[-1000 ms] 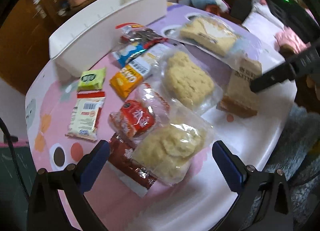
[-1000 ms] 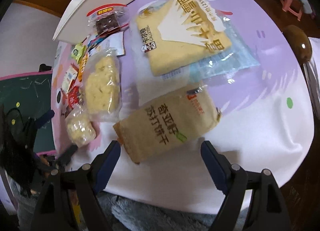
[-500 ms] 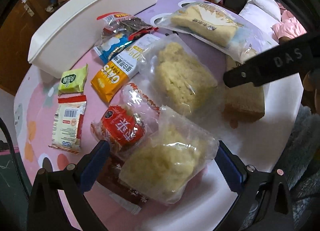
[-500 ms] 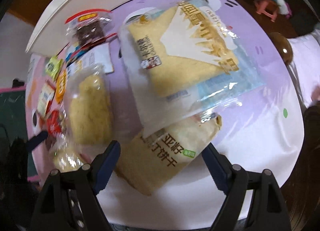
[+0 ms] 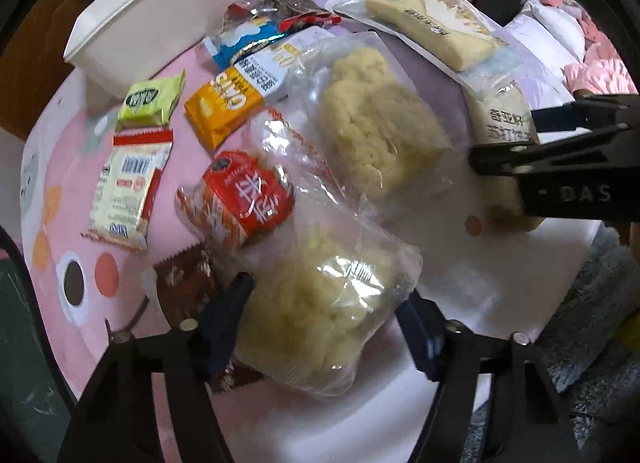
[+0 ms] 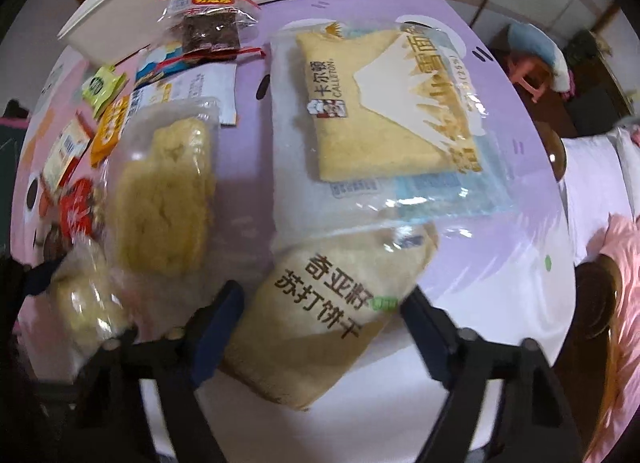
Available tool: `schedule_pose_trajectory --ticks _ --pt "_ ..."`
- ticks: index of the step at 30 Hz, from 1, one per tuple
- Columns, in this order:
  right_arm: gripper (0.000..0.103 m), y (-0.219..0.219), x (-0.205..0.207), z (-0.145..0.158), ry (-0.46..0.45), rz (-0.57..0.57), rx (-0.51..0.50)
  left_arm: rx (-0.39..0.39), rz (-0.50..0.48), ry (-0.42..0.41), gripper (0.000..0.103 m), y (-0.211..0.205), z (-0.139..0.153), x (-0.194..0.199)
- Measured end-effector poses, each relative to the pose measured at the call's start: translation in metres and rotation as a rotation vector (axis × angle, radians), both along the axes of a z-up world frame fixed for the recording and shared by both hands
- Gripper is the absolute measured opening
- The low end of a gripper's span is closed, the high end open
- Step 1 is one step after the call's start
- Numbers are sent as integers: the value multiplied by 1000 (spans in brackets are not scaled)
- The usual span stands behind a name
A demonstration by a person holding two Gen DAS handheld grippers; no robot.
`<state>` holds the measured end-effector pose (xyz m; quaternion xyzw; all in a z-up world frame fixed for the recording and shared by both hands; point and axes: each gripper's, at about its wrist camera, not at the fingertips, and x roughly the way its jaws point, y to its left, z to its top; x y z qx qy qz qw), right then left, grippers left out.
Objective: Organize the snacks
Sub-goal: 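Grasp the clear crumbly cake bag with the left tool while the right tool grasps the tan biscuit packet, then lift both packets over the white tray and release them inside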
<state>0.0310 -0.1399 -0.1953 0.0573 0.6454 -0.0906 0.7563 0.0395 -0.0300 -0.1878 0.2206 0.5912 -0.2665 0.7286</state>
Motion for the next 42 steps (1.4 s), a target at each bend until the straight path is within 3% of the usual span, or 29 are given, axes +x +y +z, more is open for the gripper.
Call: schedule_pose_trajectory --ticks 2,8,18,24,33,42 --pt "63 -5 -7 1 5 20 6 -13 22 12 54 3 1 -2" --pt "57 -30 -34 -1 -5 38 95 -71 100 34 45 9 8 -13" --pt "55 -57 -68 22 -34 94 398 -195 211 20 43 33 47 -46" --pt "55 -43 -72 61 -117 193 469 -241 239 -17 43 32 84 -46" --pt "55 -41 -59 127 -302 270 449 -301 278 -122 43 22 153 -19" --pt "55 -49 0 206 -517 289 364 -330 348 -303 43 22 258 44"
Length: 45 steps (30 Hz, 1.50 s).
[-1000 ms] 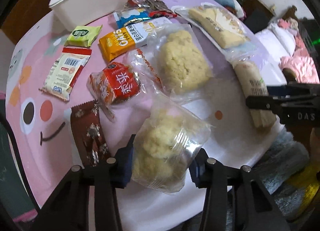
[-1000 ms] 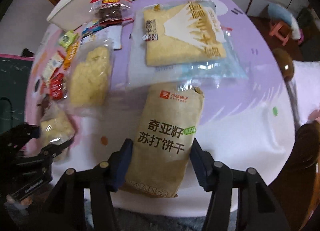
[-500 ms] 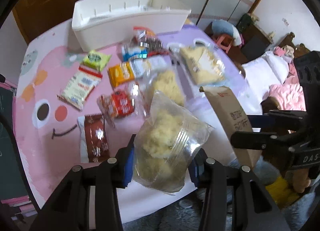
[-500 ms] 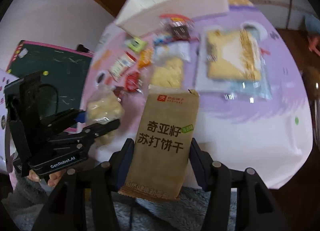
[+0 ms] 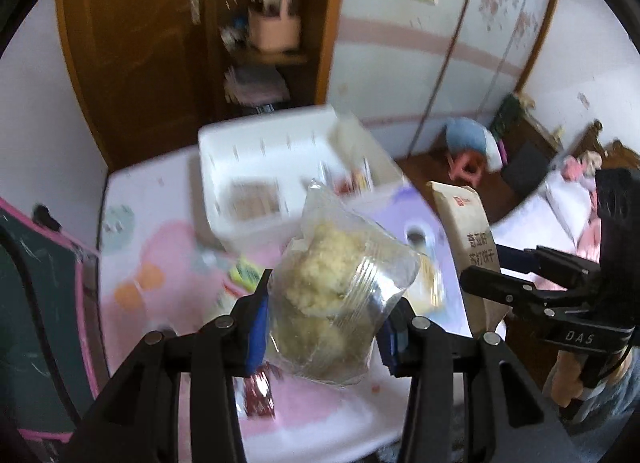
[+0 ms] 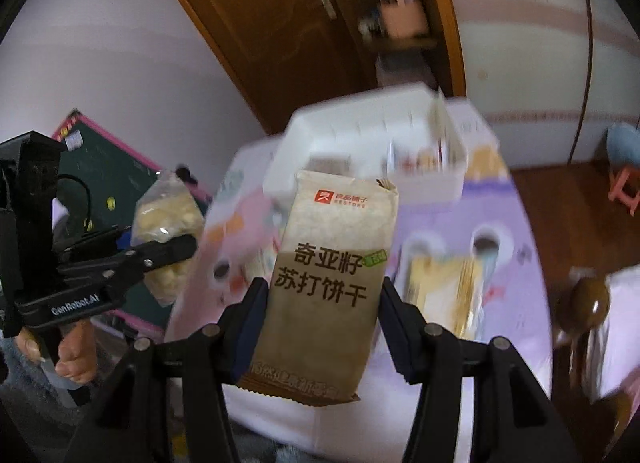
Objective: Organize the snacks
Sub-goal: 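Lift both packets over the white tray and release them inside, then withdraw both tools from the tray toward the remaining snacks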
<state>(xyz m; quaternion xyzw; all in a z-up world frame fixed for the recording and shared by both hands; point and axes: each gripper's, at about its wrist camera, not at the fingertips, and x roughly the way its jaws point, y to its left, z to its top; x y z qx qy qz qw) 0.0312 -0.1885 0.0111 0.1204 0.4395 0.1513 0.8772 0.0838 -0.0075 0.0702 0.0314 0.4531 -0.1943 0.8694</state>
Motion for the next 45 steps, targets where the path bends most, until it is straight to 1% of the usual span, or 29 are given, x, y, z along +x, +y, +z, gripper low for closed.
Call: schedule_pose_trajectory --ticks 2,6,9,12,14,16,17,21,22,24,26,27,28,29,31,34,36,38,41,43,45 --pt "55 -3 16 25 -67 -17 -8 -12 26 -28 43 1 23 19" --pt "55 -7 51 65 -174 -60 -29 -33 63 -73 43 -2 52 59" --pt "55 -7 81 84 -231 -92 -67 -34 98 -97 43 -9 58 92" --pt "55 -6 118 89 -252 -133 -111 -36 129 -74 43 -17 51 131" --pt "55 -4 143 83 -244 -148 -128 -17 148 -71 43 -23 40 153" --pt "55 -2 167 71 -213 -154 -144 16 166 -62 43 -31 23 177" --pt "55 0 182 61 -195 -153 -154 25 171 -54 43 -35 12 186" --pt "55 10 214 21 -126 -147 -206 52 199 -2 43 -40 -30 223" --pt "55 13 221 12 -107 -144 -217 70 216 11 43 -40 -41 233" --pt "56 16 235 -11 -57 -138 -235 89 237 30 43 -39 -58 244" --pt "55 19 243 -29 -10 -122 -248 109 269 49 47 -34 -76 251" --pt "56 20 248 -39 21 -116 -260 114 282 59 52 -31 -82 255" --pt "56 20 250 -46 44 -118 -269 110 291 74 74 -28 -87 257" --pt "56 20 251 -52 64 -121 -275 95 309 89 91 -22 -93 259" --pt "59 19 250 -62 98 -125 -270 59 349 76 92 -10 -96 252" --pt "67 18 242 -66 115 -123 -265 8 370 60 92 7 -95 240" --pt "67 17 232 -65 115 -134 -260 -15 387 38 92 16 -91 229" --pt "68 14 226 -62 113 -141 -228 -10 391 2 92 22 -88 216" --pt "68 11 214 -58 107 -152 -185 -16 355 -46 92 25 -82 194" --pt "68 10 204 -52 85 -167 -166 1 327 -70 92 23 -77 179" --pt "68 8 191 -45 44 -189 -155 1 303 -86 92 22 -70 162"
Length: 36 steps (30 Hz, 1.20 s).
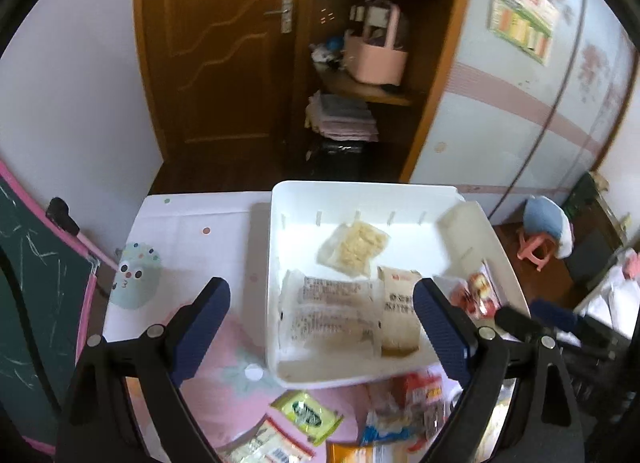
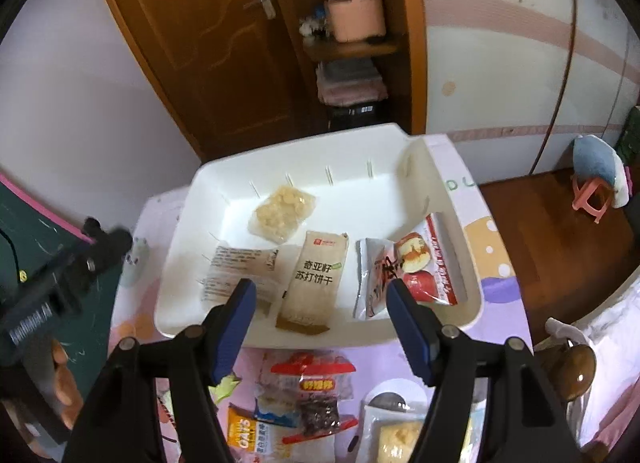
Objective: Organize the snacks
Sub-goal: 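Withdraw both tools from the tray toward the remaining snacks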
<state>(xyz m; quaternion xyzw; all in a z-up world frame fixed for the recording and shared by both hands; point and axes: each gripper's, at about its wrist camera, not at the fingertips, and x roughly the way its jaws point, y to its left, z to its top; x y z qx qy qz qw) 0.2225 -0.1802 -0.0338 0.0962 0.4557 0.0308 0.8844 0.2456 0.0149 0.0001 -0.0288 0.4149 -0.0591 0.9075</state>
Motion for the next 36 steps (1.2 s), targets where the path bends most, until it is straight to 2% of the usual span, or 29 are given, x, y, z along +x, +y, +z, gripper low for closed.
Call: schedule_pose_trajectory --ticks 9,14,18,22,25,28,32,36 --pt "68 -2 -65 42 -169 -27 -16 -100 26 -71 89 24 37 -68" --pt "68 8 -107 70 -283 2 -97 -91 63 -89 89 40 53 -104" --pt "68 13 -139 85 -344 51 -134 -71 78 -62 89 51 55 -127" --pt "69 13 -161 90 -322 88 -176 -72 82 -49 89 62 50 -155" --pt "77 9 -176 88 -315 115 -166 -47 89 -60 90 70 44 -176" --pt "81 1 -187 83 -314 116 -150 -20 93 -58 91 75 33 -188" --pt "81 -9 -195 69 -298 92 -154 5 80 -7 91 77 8 -195" --pt "81 -19 -195 45 -243 73 -170 56 82 48 91 72 -23 -199"
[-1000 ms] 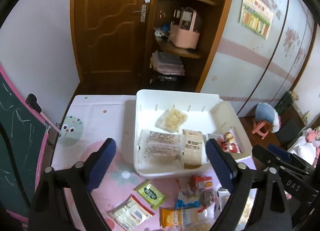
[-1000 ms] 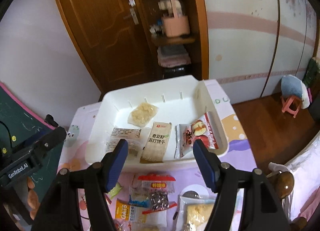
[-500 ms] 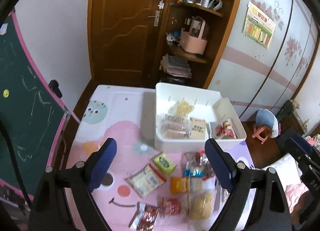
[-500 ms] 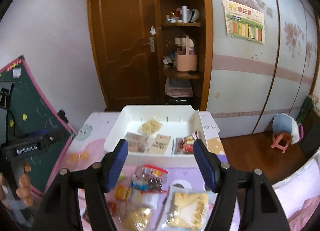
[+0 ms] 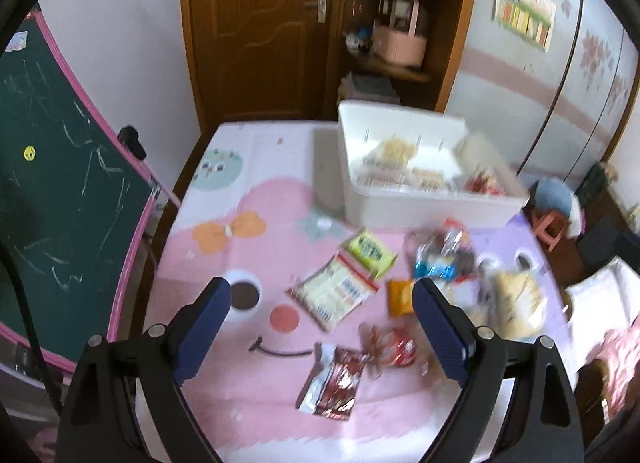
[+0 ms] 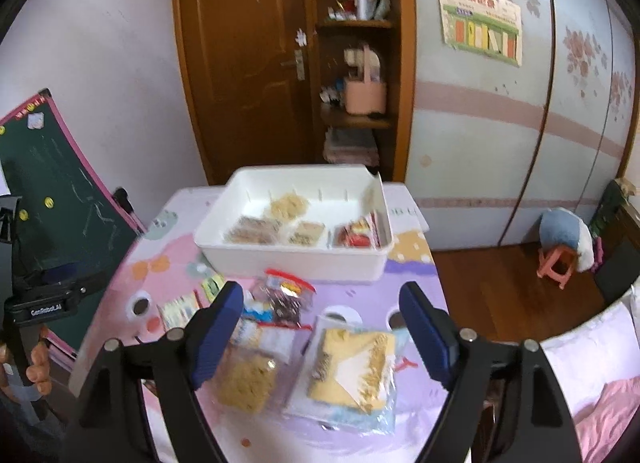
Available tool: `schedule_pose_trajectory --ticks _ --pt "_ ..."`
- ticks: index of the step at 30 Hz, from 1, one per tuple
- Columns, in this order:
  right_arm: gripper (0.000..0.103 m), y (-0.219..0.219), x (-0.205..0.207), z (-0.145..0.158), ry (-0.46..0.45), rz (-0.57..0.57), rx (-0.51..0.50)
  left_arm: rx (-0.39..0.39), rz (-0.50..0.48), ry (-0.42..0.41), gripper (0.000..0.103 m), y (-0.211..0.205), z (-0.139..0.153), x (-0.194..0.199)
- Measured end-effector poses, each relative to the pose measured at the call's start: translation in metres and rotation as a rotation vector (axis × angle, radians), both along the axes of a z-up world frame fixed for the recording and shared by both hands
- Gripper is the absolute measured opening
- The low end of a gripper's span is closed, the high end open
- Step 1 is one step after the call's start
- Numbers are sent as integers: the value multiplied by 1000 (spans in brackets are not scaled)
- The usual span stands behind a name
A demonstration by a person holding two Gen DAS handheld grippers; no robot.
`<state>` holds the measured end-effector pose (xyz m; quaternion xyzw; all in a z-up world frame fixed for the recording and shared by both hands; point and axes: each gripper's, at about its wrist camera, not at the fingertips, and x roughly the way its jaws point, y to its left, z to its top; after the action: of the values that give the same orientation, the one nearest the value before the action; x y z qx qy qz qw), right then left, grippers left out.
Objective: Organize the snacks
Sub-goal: 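Withdraw both tools from the tray toward the remaining snacks, then grasp the brown candy packet with the left tool while the right tool grasps the yellow sponge-cake bag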
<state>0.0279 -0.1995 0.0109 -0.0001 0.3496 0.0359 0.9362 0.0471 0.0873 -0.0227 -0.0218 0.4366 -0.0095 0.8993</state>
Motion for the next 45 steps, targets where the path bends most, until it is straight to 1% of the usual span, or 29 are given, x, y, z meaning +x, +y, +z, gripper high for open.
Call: schedule_pose_trajectory --ticks 2,8,13,17,18,19,21,22,24,26,28,31,33,35,38,41,45 --pt "81 -7 0 -16 40 -7 12 25 2 37 91 -1 -17 0" --pt "81 -25 7 -72 216 -60 57 34 1 167 91 -2 -70 -2" --pt "81 -35 18 -110 340 -105 119 53 -3 225 91 -5 -100 -1" --pt "82 -37 25 -133 406 -140 138 54 -12 270 91 -6 -115 2" --pt "85 -35 27 -137 414 -134 135 58 -12 277 91 -7 -119 3" --pt "91 -33 29 -140 415 -132 128 59 -10 281 91 -7 -121 4" --pt "100 -29 32 -144 404 -137 108 46 -10 295 91 -7 -127 6" --pt "102 -28 34 -147 395 -138 105 39 -10 298 91 -7 -128 6" --pt "103 -28 38 -150 383 -143 108 26 -17 305 91 -8 -133 6" --pt "103 -28 43 -155 378 -150 98 34 -28 323 91 -11 -140 7" --pt "103 -27 50 -161 393 -161 73 55 -35 327 91 -14 -143 9" --pt "103 -25 60 -169 400 -177 31 60 -48 316 91 -17 -142 8" --pt "103 -24 63 -177 426 -187 10 70 -54 318 91 -19 -144 9" --pt "103 -24 66 -186 450 -190 14 85 -54 324 91 -22 -147 9" --pt "103 -26 69 -192 461 -196 36 95 -46 334 91 -23 -150 10" --pt "103 -27 73 -196 477 -198 46 93 -40 338 91 -22 -151 11" --pt "103 -26 74 -197 481 -194 35 88 -39 340 91 -22 -152 12"
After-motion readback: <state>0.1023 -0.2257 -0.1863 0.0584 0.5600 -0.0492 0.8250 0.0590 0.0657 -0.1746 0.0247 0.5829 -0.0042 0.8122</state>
